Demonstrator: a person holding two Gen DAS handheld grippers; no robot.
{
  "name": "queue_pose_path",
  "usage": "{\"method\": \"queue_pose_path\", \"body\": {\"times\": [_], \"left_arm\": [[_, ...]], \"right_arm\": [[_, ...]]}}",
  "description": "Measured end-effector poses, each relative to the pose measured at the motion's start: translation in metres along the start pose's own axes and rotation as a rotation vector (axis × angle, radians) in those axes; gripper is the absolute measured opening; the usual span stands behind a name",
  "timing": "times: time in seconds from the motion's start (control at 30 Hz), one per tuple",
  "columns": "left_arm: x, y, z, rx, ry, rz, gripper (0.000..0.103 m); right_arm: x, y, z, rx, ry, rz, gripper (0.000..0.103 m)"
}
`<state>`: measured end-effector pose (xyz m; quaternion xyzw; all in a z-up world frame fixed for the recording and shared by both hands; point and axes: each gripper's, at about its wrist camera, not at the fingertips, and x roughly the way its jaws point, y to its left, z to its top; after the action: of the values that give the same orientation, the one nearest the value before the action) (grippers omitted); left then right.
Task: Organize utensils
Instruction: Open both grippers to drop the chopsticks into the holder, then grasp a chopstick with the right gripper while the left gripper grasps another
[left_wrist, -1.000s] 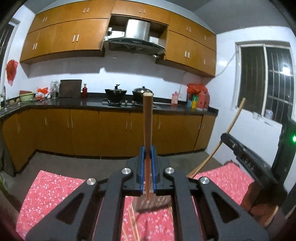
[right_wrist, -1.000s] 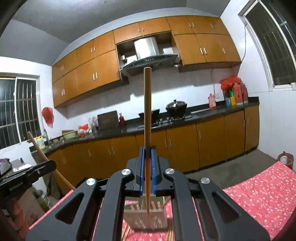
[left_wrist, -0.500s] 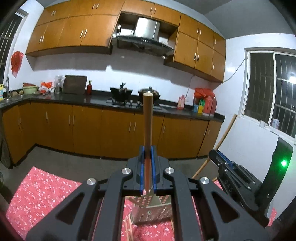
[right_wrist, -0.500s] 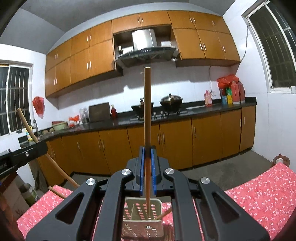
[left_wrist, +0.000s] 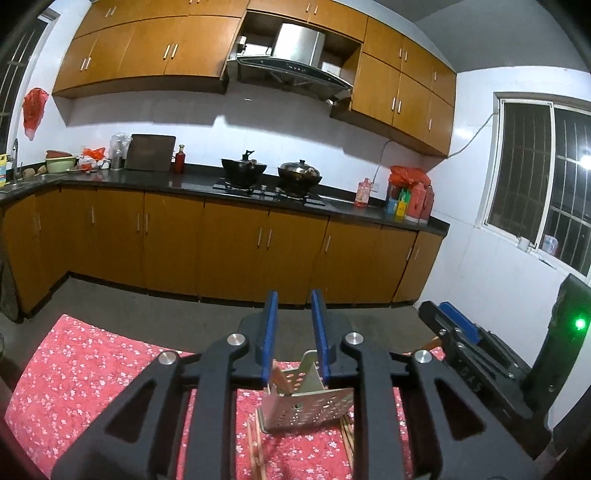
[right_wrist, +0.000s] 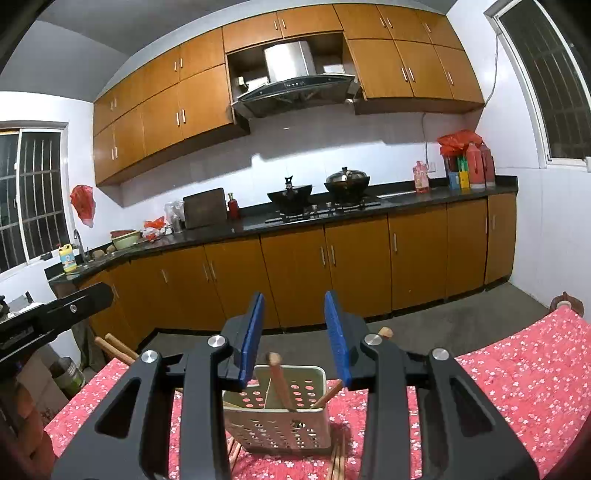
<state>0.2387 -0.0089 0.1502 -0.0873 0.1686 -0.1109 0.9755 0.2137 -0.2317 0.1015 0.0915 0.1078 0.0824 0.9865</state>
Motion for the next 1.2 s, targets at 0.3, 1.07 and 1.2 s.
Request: {"method": "queue_pose_path", "body": {"times": [0.3, 1.07, 1.2], "left_arm": [[-0.054, 0.021, -0.017, -0.013, -0.034, 0.045, 0.032], [-0.021, 0.075, -0.201, -0.018, 0.456, 0.177, 0.036], [-0.017, 0.072, -0.2, -0.014, 0.472, 0.163, 0.036]], "right_arm": [[-0.051, -0.018, -0.002, 0.019, -0.015, -0.044, 0.042], [-0.001, -0.045, -0.194, 0.058, 0.689, 0.012, 0.018], [-0.002, -0.044, -0.196, 0.019, 0.682, -0.031, 0.015]]}}
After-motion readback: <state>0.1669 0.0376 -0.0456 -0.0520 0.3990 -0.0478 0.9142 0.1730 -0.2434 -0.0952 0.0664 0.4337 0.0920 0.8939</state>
